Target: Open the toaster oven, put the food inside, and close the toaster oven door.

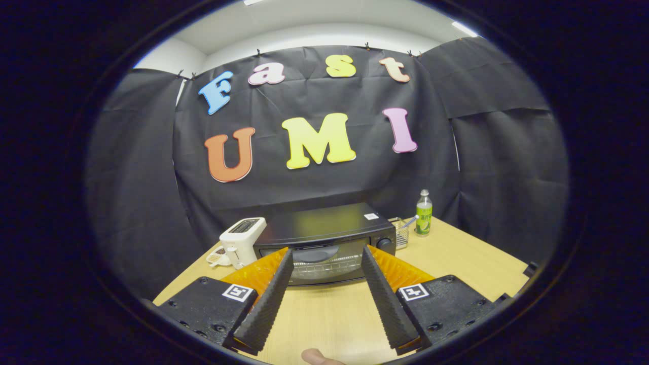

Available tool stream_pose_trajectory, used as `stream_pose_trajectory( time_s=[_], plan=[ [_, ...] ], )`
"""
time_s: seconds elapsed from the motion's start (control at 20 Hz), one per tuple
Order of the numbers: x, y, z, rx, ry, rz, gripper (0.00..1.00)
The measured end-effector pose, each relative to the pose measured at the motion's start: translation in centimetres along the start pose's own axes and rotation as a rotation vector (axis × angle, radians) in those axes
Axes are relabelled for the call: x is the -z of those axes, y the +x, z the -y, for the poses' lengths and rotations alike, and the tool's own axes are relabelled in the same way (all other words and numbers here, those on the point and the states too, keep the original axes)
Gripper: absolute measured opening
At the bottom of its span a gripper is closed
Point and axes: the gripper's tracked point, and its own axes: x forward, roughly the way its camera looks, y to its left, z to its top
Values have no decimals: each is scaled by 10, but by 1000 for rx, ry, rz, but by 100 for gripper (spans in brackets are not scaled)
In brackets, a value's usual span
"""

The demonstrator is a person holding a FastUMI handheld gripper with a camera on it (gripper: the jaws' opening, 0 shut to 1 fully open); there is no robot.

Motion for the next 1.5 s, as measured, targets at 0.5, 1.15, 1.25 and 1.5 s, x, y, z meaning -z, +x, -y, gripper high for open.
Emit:
stream_pose_trajectory(
  time_s=[0.5,1.15,1.25,1.5],
  plan=[
    [-70,-100,2,-55,-4,60,89],
    [-75,-144,-24,-99,-5,55,92],
    [-76,-143,-15,-74,-2,53,91],
    [-73,-143,-3,-28,-29,49,91]
  ],
)
